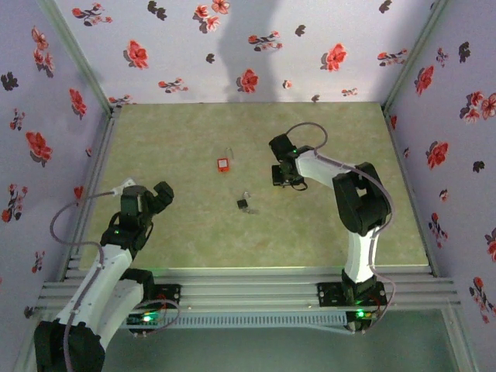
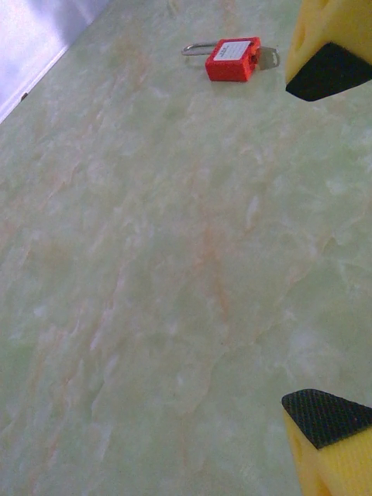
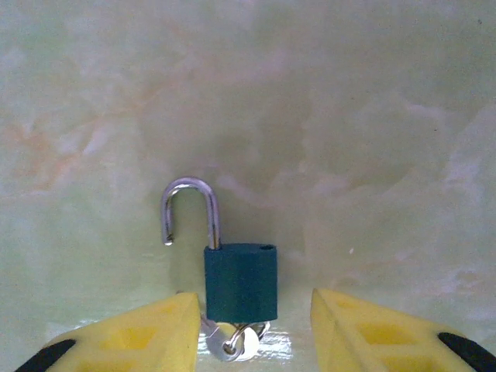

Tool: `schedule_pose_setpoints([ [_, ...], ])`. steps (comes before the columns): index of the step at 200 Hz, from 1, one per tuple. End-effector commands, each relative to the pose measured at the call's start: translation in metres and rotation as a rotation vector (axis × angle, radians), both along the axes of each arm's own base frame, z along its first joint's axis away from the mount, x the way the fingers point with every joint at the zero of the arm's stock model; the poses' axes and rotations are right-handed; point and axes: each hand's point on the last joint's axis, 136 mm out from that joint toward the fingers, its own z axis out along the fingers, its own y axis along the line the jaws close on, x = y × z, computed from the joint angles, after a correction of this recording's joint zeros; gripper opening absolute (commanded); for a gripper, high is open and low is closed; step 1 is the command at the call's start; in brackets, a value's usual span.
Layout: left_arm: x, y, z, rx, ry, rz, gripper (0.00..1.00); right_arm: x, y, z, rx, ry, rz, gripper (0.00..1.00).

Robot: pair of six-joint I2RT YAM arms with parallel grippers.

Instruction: Lock with the key

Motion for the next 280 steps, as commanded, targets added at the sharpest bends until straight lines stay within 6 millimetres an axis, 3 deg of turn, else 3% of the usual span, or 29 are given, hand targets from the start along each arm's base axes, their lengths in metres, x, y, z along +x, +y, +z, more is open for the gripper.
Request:
schedule_pose_setpoints([
  [1, -0.001, -0.002, 0.001, 0.017, -0.011, -0.025, 1.00, 0.004, 0.001, -0.003, -0.004, 0.019, 0.017, 0.41],
  [61, 0.000, -0.002, 0.002, 0.018, -0.012, -0.025, 1.00, 0.006, 0.005, -0.007, 0.006, 0.028, 0.030, 0.40],
  [196, 0.000, -0.003, 0.002, 0.021, -0.013, -0.029, 1.00, 0.003, -0.009, -0.027, -0.064, 0.066, 0.018, 0.31],
  [280, -0.001, -0.002, 0.002, 0.021, -0.010, -0.027, 1.00, -0.005, -0.007, -0.023, -0.029, 0.067, 0.035, 0.24],
])
